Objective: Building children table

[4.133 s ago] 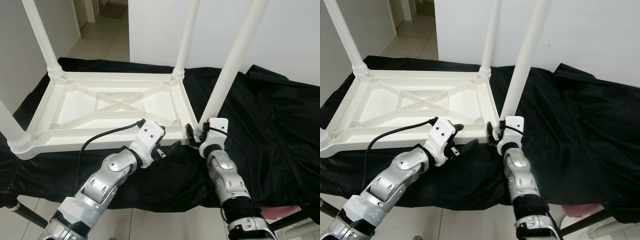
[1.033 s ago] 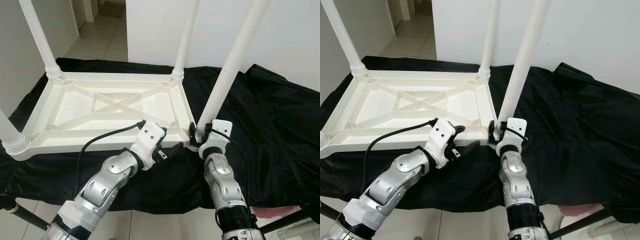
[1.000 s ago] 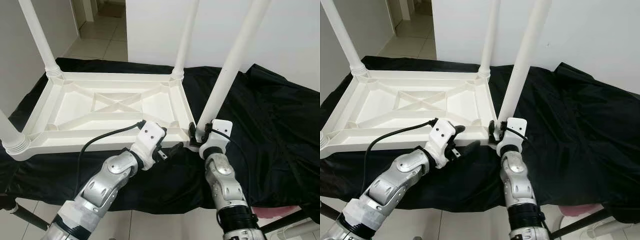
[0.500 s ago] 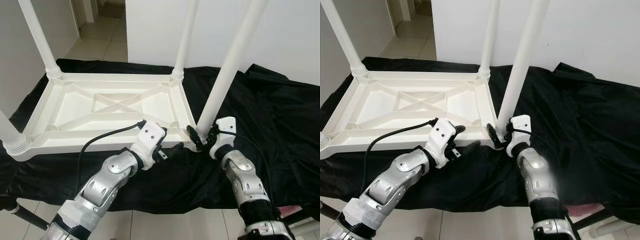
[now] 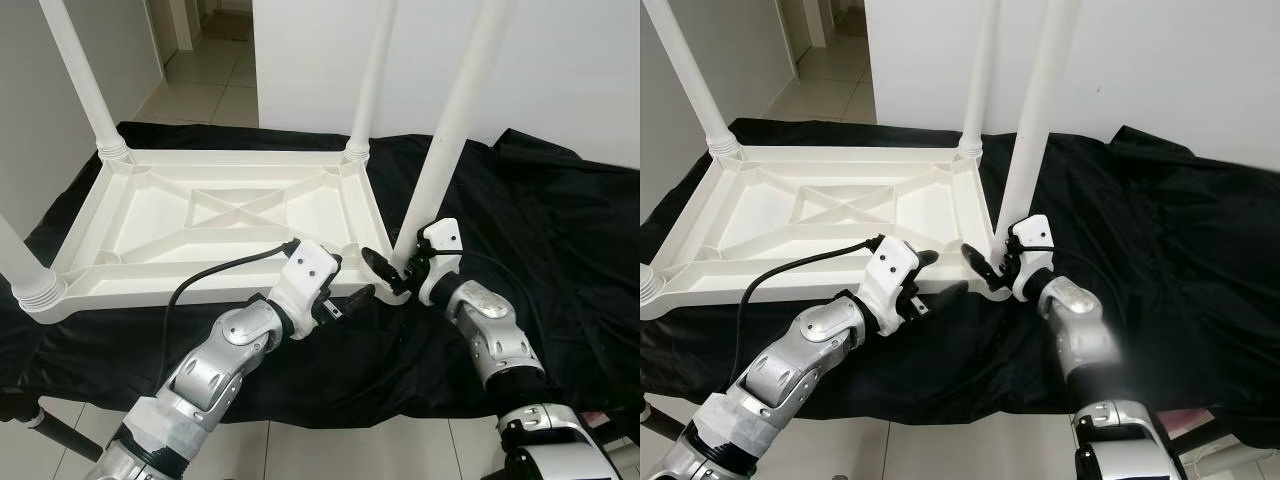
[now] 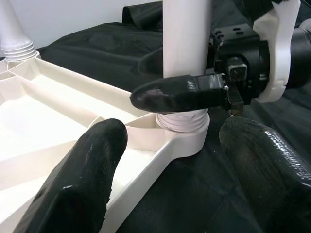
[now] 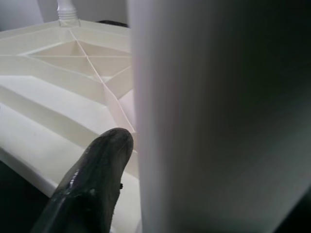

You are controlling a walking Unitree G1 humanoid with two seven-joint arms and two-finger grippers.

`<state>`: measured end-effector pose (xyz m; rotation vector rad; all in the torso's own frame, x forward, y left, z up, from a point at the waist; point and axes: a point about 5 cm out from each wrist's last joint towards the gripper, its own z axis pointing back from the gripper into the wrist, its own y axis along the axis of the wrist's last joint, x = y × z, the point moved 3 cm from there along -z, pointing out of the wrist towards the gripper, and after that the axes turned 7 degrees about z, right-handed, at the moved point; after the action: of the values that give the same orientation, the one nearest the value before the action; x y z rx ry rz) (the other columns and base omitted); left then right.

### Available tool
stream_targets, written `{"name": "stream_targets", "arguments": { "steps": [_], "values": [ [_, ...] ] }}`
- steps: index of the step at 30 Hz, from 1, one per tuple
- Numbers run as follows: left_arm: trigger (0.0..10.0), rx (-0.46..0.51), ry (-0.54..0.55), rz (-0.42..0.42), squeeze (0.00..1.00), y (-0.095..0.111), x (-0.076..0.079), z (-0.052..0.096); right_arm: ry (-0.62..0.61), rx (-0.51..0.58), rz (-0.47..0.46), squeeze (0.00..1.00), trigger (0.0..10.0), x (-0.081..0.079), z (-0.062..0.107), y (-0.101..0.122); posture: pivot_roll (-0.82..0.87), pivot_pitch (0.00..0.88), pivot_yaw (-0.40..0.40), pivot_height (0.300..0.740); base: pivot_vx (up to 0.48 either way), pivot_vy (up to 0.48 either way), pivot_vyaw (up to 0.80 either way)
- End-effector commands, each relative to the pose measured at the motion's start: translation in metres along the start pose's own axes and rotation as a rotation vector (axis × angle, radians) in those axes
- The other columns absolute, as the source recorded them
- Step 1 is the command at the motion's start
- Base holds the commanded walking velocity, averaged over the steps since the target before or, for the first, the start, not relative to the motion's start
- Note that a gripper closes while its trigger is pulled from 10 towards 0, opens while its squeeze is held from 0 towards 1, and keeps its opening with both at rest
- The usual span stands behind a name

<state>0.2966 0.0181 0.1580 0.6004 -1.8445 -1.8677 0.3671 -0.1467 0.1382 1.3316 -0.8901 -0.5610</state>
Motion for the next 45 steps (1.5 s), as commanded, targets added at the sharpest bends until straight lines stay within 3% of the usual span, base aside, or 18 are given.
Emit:
{"name": "stream_targets", "arguments": {
  "steps": [1,7,8,11,12,19,22,25,33,36,41,45],
  "values": [
    [10.0,-0.024,-0.116,-0.016,0.00,-0.001,0.008,-0.001,0.041,-0.030,-0.014,0.00,0.0,-0.007,0.000,-0.010,0.01,0.006,-0.040,0.740,0.000,0.000,0.00],
    [10.0,-0.018,-0.108,-0.019,0.00,0.001,0.006,-0.002,0.063,-0.036,-0.031,0.00,0.0,-0.008,0.002,-0.016,0.01,0.010,-0.040,0.740,0.000,0.000,0.00],
    [10.0,-0.019,-0.109,-0.016,0.00,0.000,0.007,-0.002,0.059,-0.046,-0.042,0.00,4.0,-0.008,0.004,-0.020,0.01,0.015,-0.040,0.740,0.000,0.000,0.00],
    [10.0,-0.020,-0.111,-0.016,0.00,0.000,0.007,-0.001,0.058,-0.049,-0.050,0.00,4.0,-0.008,0.004,-0.021,0.01,0.015,-0.040,0.740,0.000,0.000,0.00],
    [10.0,-0.021,-0.112,-0.015,0.00,0.000,0.008,-0.001,0.058,-0.047,-0.054,0.00,10.0,-0.008,0.004,-0.021,0.01,0.017,-0.040,0.740,0.000,0.000,0.00],
    [10.0,-0.023,-0.115,-0.012,0.00,-0.001,0.009,-0.001,0.013,-0.039,-0.068,0.00,10.0,-0.005,0.006,-0.022,0.01,0.028,-0.041,0.740,0.000,0.000,0.00],
    [10.0,-0.027,-0.112,-0.006,0.00,-0.002,0.009,0.001,-0.125,-0.065,-0.071,0.00,10.0,0.003,0.004,-0.022,0.01,0.030,-0.044,0.740,0.000,0.000,0.00],
    [10.0,-0.027,-0.111,-0.003,0.00,-0.003,0.009,0.001,-0.188,-0.076,-0.085,0.00,10.0,0.005,0.003,-0.021,0.01,0.035,-0.045,0.740,0.000,0.000,0.00],
    [10.0,-0.029,-0.109,0.002,0.00,-0.004,0.011,0.003,-0.385,-0.079,-0.162,0.00,10.0,0.001,0.001,-0.016,0.01,0.044,-0.049,0.740,0.000,0.000,0.00],
    [10.0,-0.031,-0.110,0.005,0.00,-0.005,0.012,0.003,-0.526,-0.103,-0.186,0.00,10.0,-0.009,0.003,-0.016,0.01,0.049,-0.053,0.740,0.000,0.000,0.00],
    [10.0,-0.031,-0.110,0.006,0.00,-0.005,0.012,0.004,-0.604,-0.110,-0.212,0.00,10.0,-0.020,0.003,-0.015,0.01,0.049,-0.056,0.740,0.000,0.000,0.00],
    [10.0,-0.030,-0.107,0.008,0.00,-0.004,0.012,0.004,-0.661,-0.113,-0.290,0.00,10.0,-0.047,0.000,-0.013,0.01,0.047,-0.053,0.740,0.000,0.000,0.00]
  ]
}}
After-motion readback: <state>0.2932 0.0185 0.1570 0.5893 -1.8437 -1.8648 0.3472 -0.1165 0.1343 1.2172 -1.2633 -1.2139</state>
